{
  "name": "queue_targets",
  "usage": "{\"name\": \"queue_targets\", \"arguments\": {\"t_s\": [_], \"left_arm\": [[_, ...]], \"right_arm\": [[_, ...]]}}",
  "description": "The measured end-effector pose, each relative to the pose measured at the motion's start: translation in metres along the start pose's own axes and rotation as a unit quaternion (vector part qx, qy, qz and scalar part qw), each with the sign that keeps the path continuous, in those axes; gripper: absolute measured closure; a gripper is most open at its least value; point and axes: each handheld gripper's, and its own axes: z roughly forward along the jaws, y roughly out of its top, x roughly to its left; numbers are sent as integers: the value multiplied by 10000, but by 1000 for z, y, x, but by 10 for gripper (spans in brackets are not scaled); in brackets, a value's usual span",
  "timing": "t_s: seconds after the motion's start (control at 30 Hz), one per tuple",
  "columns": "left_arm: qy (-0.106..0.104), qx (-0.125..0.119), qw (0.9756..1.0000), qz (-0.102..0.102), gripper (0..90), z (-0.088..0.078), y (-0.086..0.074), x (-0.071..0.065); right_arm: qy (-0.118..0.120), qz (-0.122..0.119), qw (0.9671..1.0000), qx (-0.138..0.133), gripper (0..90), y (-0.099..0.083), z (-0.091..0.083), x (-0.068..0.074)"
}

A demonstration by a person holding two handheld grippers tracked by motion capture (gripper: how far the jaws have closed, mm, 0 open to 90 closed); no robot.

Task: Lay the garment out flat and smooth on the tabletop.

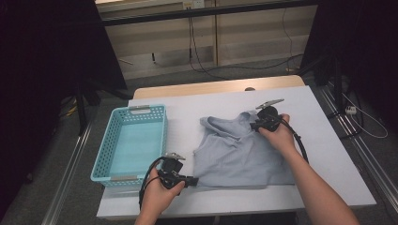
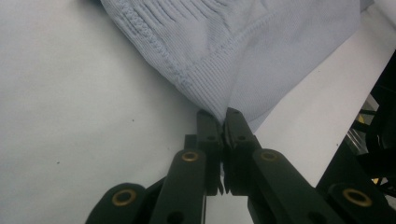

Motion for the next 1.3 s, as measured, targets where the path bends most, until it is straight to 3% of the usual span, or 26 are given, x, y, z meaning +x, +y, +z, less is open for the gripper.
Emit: {"name": "queue_targets", "arguments": {"t_s": [0.13,0.27,0.4,0.53,0.6,0.63,0.67,0.7,0.73,0.87,0.93,1.0,1.07,1.3], "left_arm": [[18,-8,10000,21,873,0,0,0],[9,-35,10000,10,874,-1,0,0],[21,-86,10000,3,873,-2,0,1],[36,-103,9999,-28,873,-2,-1,1],[49,-110,9999,-14,872,-1,-2,1],[51,-115,9999,-10,872,-1,-1,1],[56,-94,9999,7,872,-1,-1,2],[49,-85,10000,6,872,0,-2,3],[48,-100,9999,-43,872,1,-2,2],[74,-64,10000,-10,872,1,-2,2],[91,-114,9999,-29,872,0,-2,0],[129,-123,9998,3,872,0,-2,-1],[139,-139,9998,2,872,0,-2,-2],[120,-165,9998,-2,872,-1,-2,-2]], "right_arm": [[112,-105,9996,232,900,4,10,1],[46,-279,9993,257,900,8,12,4],[72,-317,9994,-139,900,19,7,6],[102,-397,9992,-7,900,20,12,10],[179,-314,9993,-69,769,19,12,13],[179,-314,9993,-69,769,19,12,13],[126,-332,9993,-136,699,20,11,16],[107,-467,9987,-155,672,21,9,19],[167,-535,9980,-305,590,25,3,27],[387,-555,9967,-445,562,31,-5,38],[642,-694,9941,-530,540,37,-10,54],[675,-701,9938,-535,540,37,-10,58],[878,-726,9924,-457,544,38,-5,72],[1009,-881,9907,-241,581,33,12,89]]}}
